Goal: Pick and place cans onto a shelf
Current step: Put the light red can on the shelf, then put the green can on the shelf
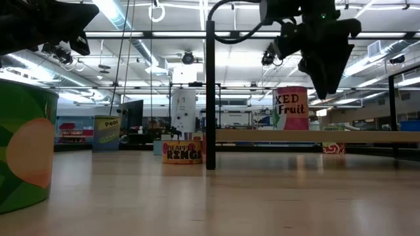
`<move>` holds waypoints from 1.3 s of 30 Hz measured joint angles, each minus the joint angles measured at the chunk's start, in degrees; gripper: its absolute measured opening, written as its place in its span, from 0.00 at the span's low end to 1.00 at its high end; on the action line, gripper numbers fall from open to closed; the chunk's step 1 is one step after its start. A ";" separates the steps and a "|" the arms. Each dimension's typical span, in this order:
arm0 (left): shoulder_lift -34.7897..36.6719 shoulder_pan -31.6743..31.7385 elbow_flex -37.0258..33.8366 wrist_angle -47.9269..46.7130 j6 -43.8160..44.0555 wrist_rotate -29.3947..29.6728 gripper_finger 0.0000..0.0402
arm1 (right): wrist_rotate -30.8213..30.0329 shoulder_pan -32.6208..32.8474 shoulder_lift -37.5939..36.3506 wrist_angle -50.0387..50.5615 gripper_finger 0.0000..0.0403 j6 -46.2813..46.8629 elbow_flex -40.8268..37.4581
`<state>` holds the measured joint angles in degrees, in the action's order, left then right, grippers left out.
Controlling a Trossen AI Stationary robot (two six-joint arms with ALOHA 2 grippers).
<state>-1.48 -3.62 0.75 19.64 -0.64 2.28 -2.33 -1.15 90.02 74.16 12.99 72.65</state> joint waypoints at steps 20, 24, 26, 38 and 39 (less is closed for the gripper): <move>0.00 0.02 0.00 -0.13 0.00 0.00 0.03 | -2.92 -2.09 -0.23 -4.59 0.62 3.50 0.19; 0.00 0.00 0.00 -0.13 0.00 0.02 0.03 | -3.47 -2.38 -2.16 0.44 0.62 3.46 1.00; 0.00 0.02 0.00 -0.13 0.00 0.00 0.03 | -7.78 -3.27 -4.33 3.46 0.62 5.08 1.55; 0.00 0.02 0.00 -0.15 0.00 0.00 0.03 | -33.68 -19.38 -24.63 -9.76 0.76 20.92 -4.94; 0.00 0.02 0.00 -0.15 0.00 0.00 0.03 | -34.68 -20.62 -25.39 -12.91 0.79 23.03 -6.72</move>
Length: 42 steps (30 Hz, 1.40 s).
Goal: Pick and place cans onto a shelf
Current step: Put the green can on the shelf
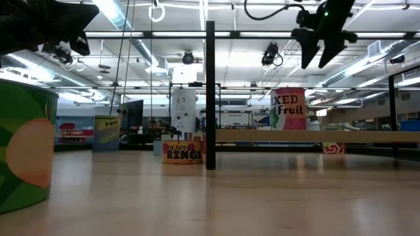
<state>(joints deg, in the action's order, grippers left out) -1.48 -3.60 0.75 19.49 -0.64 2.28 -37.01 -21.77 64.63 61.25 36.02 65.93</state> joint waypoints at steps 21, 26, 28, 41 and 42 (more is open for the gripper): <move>-0.02 -0.01 0.00 -0.06 0.00 -0.01 0.03 | -7.76 -20.86 14.43 -22.48 0.92 35.98 -17.61; -0.02 0.01 0.00 -0.07 0.00 0.01 0.03 | -11.47 -21.95 17.90 -19.65 0.92 40.15 -17.61; -0.02 0.01 0.00 -0.05 0.00 0.00 0.03 | -11.54 -22.81 19.39 -19.24 0.92 40.34 -17.61; 0.00 -0.02 0.00 -0.05 0.00 0.00 0.03 | -11.28 -25.65 23.00 -24.76 0.92 37.55 -17.55; -0.01 0.00 0.00 -0.05 0.00 0.01 0.03 | -11.11 -25.50 22.96 -24.56 0.92 37.65 -17.55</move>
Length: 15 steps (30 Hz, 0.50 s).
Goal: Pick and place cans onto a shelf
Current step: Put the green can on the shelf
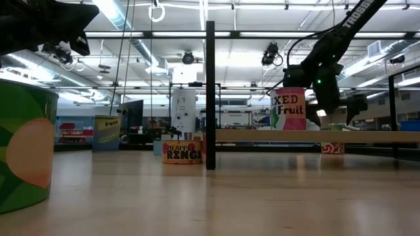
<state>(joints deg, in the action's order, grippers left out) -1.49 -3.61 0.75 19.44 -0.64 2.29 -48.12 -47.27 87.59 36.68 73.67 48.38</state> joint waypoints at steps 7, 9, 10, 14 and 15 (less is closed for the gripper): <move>-0.01 0.00 0.00 0.00 0.00 0.00 0.03 | 0.64 2.26 -1.42 0.38 0.92 5.10 -0.09; 0.01 0.00 0.00 0.02 0.00 -0.01 0.03 | 0.23 2.54 -1.33 0.18 0.92 5.49 -0.09; -0.01 0.01 0.00 0.00 0.00 0.01 0.03 | 0.02 2.52 -0.96 0.10 0.92 5.49 -0.09; 0.00 0.00 0.00 0.01 0.00 -0.01 0.03 | 0.00 1.94 1.14 -0.13 0.92 5.30 -0.09; -0.01 -0.01 0.00 0.02 0.00 -0.01 0.03 | -0.03 1.73 1.61 -0.13 0.92 5.24 -0.09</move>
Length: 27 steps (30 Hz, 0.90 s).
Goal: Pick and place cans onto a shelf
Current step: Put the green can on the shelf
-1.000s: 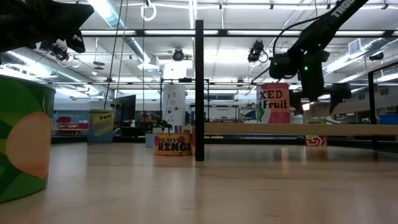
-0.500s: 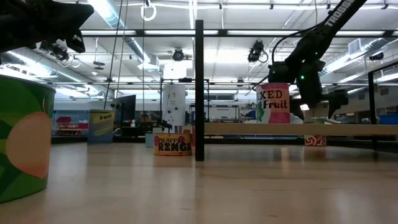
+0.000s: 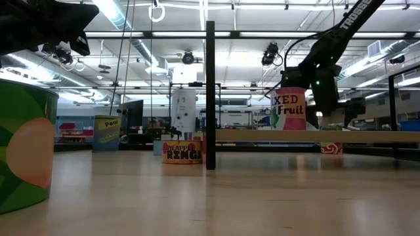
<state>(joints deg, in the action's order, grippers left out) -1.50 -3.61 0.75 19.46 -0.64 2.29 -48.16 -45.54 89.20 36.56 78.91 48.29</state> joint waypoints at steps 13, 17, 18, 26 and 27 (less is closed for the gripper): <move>0.00 0.01 0.00 -0.01 0.00 0.01 0.03 | 2.57 -3.64 0.79 -11.19 0.86 -10.51 -3.41; 0.00 0.01 0.00 0.00 0.00 0.01 0.03 | 1.48 -3.40 0.79 -14.66 0.80 -11.68 -5.07; 0.00 0.00 0.00 -0.02 0.00 0.00 0.03 | 1.52 -3.32 0.79 -14.93 0.79 -12.60 -5.07; 0.00 0.01 0.00 -0.02 0.00 0.00 0.03 | -0.39 -0.48 -2.53 -14.88 0.73 -20.51 -5.05; 0.00 0.02 0.00 -0.01 0.00 0.02 0.03 | -0.65 0.29 -3.82 -14.88 0.73 -22.00 -5.05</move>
<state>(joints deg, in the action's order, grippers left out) -1.50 -3.60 0.75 19.45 -0.64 2.31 -48.80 -45.25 85.38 21.67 56.90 43.24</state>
